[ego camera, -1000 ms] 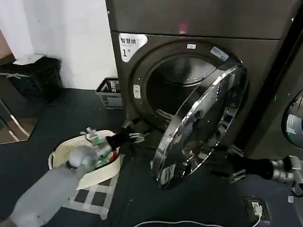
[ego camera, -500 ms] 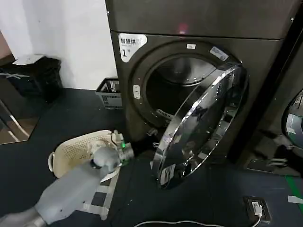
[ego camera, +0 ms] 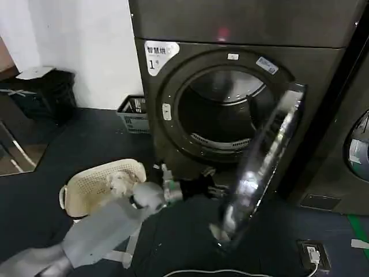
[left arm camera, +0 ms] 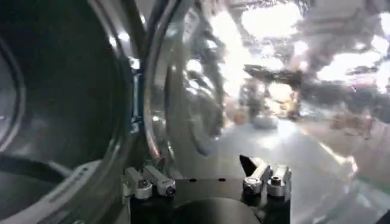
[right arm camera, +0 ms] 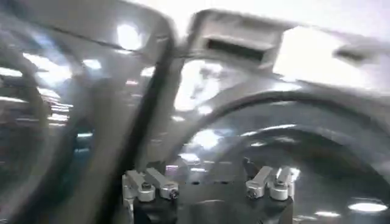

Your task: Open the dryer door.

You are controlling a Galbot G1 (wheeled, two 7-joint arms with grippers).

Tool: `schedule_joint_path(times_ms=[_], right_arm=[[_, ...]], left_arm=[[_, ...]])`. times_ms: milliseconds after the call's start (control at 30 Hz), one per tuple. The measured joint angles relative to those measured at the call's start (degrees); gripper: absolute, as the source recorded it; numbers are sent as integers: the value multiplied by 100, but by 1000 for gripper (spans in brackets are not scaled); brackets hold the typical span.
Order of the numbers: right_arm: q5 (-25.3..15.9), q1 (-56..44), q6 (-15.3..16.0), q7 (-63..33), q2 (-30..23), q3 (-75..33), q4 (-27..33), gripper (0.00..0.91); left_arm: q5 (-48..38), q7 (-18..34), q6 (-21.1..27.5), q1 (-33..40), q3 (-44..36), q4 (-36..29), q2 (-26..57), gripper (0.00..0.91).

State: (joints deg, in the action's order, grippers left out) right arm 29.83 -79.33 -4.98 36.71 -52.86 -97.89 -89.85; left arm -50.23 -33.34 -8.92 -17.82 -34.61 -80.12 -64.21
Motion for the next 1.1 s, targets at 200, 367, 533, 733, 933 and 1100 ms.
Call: schedule_joint_path(times_ms=[200, 367, 533, 733, 933, 1100], right_arm=[[-100, -329, 627, -1203, -8, -904, -279, 907], [-627, -635, 1035, -1965, -34, -1623, -350, 907], [-969, -858, 1573, -2116, -96, -2245, -477, 907], [-1532, -1094, 1675, -2306, -117, -2851, -452, 907], [-1624, -1178, 1495, -2612, -30, -3268, -311, 907], [-1682, -1193, 1522, -2725, -20, -3481, -187, 907]], left_arm=[[-9, 220, -7, 124, -338, -17, -312, 907], [-13, 491, 15, 229, -630, -36, -606, 907], [-27, 786, -1, 366, -857, 59, -959, 907], [-48, 963, -25, 557, -1105, 290, -1467, 907], [-11, 1066, -44, 692, -1228, 525, -1957, 907], [99, 1066, -69, 786, -1288, 743, -2295, 907]])
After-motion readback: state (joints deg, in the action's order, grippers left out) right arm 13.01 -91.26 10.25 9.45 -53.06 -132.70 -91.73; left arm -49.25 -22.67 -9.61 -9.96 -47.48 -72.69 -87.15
